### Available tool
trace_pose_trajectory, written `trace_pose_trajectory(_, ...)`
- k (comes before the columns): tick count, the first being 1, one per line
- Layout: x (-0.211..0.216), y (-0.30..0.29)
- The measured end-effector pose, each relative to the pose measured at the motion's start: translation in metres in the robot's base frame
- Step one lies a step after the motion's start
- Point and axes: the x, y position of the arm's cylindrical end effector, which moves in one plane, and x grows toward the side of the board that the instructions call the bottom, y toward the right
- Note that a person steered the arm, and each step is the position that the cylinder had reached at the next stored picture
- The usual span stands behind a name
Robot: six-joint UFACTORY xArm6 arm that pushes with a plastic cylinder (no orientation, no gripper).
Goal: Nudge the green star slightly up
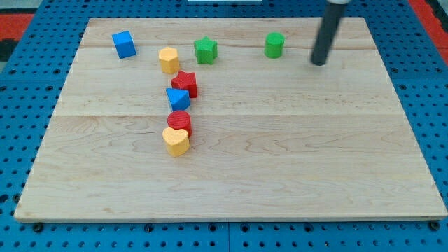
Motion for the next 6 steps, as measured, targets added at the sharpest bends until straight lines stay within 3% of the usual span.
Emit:
trace_pose_trajectory(1, -0.004, -0.074)
trace_pose_trajectory(4, 0.007, -0.161)
trace_pose_trajectory(6, -0.004, -0.15)
